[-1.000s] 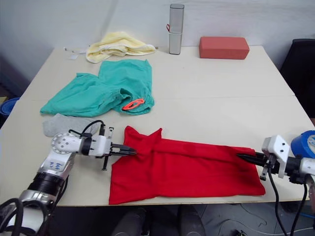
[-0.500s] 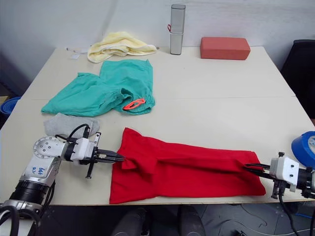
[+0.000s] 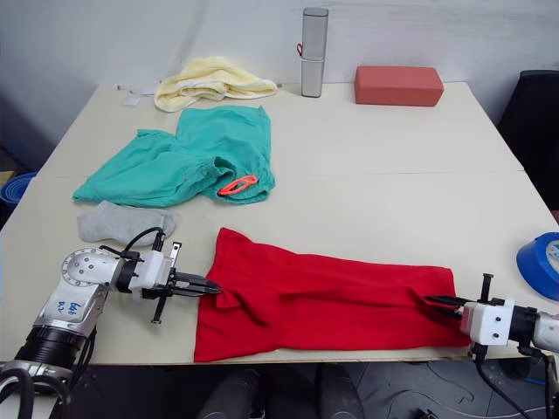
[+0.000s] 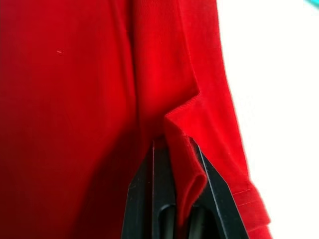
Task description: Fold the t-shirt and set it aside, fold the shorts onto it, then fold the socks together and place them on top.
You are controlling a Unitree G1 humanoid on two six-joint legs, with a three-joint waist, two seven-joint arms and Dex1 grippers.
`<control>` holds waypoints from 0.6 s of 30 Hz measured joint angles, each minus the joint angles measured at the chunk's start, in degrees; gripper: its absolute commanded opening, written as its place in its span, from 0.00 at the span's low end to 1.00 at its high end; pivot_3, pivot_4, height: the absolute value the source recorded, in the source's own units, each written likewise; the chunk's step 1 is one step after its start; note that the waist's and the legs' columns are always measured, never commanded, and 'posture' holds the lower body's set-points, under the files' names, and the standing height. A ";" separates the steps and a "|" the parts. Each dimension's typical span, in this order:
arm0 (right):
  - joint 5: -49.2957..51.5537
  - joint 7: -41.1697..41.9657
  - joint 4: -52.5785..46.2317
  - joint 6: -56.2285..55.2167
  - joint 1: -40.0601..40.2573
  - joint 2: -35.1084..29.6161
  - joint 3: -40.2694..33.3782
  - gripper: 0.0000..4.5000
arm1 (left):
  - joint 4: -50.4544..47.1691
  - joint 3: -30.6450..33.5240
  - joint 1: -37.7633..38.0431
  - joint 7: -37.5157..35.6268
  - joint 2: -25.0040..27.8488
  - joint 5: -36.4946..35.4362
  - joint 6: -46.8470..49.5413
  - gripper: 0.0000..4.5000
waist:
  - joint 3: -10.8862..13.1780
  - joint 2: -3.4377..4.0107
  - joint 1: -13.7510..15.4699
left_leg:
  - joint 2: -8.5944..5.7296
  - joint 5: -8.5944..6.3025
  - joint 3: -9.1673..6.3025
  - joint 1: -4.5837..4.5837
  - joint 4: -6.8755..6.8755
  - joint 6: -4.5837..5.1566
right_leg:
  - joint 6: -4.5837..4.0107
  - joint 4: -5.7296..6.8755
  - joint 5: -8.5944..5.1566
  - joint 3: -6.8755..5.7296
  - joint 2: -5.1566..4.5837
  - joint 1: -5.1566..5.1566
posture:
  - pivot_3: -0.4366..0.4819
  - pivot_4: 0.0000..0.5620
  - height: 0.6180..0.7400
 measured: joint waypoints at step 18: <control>9.43 -0.65 -8.21 13.17 7.11 -4.51 2.87 0.22 | -0.84 2.14 1.86 1.26 1.44 -1.41 8.99 0.27 | 0.00 0.00 0.01 | 0.02 -0.02 -0.15 0.00 -0.02 0.04 | -0.10 0.02 -0.05 -0.09 -0.05 0.02 | 0.48 0.27 1.00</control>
